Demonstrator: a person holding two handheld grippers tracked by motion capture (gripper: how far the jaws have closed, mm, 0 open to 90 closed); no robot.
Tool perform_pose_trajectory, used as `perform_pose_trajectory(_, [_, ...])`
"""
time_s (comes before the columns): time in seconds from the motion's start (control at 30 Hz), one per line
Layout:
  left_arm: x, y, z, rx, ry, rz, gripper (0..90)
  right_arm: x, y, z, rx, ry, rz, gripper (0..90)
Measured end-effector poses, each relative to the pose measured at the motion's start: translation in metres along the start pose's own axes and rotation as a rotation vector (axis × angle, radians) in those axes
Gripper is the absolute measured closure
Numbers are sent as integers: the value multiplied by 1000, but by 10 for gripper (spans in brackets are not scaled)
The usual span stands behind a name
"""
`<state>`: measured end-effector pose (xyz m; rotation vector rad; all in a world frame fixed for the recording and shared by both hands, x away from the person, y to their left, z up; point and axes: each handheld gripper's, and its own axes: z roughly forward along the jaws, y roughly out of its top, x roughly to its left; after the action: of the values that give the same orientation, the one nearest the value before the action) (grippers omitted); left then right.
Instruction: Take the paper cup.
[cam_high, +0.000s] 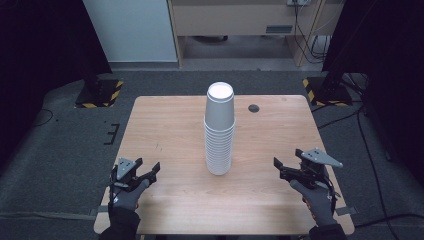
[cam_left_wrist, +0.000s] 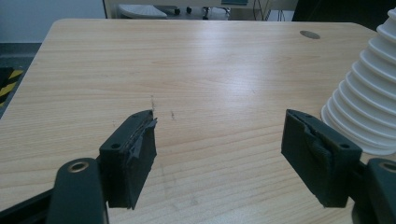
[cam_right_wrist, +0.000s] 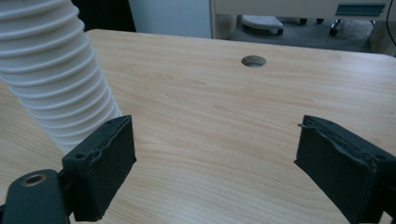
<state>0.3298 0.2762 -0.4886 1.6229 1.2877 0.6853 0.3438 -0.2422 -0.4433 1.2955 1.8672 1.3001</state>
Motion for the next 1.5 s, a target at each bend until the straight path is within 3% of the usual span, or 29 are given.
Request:
perform_pose_trajectory(0.57, [-1,0,0,-2,-2,-9,251,19,34,-10,-73,68,-3,132])
perform_pose_trajectory(0.87, [-2,0,0,-3,-5,-9,252,26,66,-23,-149,72,-25,132])
perform_pose_trajectory(1.5, [-2,0,2,2,-7,-7,253,45,105,-27,-220,108,-49,123])
